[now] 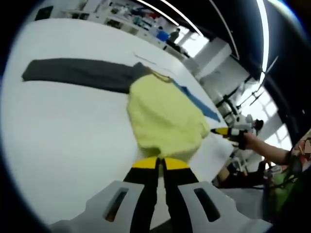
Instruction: Fold the garment on the visible template until the final outline fits inside the template.
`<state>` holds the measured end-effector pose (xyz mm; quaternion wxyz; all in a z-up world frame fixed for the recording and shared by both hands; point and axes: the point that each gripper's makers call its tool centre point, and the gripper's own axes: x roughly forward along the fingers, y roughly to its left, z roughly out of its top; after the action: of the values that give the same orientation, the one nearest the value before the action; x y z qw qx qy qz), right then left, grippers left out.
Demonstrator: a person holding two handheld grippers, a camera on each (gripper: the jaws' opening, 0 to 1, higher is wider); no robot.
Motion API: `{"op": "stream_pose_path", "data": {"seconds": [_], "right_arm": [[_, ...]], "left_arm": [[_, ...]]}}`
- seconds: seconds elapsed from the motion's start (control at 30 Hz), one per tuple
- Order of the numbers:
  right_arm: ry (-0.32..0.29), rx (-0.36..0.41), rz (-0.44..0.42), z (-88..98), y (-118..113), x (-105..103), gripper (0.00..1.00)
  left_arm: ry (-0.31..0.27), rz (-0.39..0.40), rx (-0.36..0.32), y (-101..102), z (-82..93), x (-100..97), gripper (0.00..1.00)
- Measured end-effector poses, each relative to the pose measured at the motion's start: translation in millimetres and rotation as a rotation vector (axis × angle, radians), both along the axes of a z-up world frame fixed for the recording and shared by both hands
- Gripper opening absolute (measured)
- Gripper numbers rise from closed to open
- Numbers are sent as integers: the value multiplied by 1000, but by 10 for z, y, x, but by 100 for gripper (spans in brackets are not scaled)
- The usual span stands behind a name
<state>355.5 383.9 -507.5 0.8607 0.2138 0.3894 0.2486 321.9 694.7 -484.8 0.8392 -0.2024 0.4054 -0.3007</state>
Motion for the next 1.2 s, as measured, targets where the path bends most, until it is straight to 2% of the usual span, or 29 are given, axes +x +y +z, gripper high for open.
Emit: {"op": "stream_pose_path", "data": {"seconds": [0.1, 0.17, 0.27, 0.47, 0.63, 0.67, 0.73, 0.87, 1.0, 1.2], "right_arm": [[7, 8, -20, -25, -11, 21, 37], [25, 18, -54, -47, -37, 40, 29], [19, 16, -54, -30, -62, 44, 0], [27, 60, -73, 82, -16, 83, 0], [12, 138, -81, 344, 101, 244, 0], [-9, 155, -70, 456, 162, 340, 0], [-40, 148, -48, 563, 228, 473, 0], [-68, 160, -25, 693, 369, 736, 0], [-73, 175, -40, 700, 481, 1030, 0], [-55, 173, -91, 571, 580, 1422, 0]], "left_arm": [[6, 4, -2, -1, -16, -25, 0], [10, 6, -2, 3, -33, -36, 0], [14, 10, -3, 11, -41, -54, 0], [17, 19, -4, 34, -67, -47, 0], [11, 25, -4, 52, -48, -12, 0], [7, 25, -2, 64, -41, 11, 0], [2, 27, 1, 81, -29, 43, 0], [-3, 33, 4, 126, -36, 103, 0], [-4, 36, 12, 169, -56, 152, 0], [0, 44, 22, 239, -72, 209, 0]]}}
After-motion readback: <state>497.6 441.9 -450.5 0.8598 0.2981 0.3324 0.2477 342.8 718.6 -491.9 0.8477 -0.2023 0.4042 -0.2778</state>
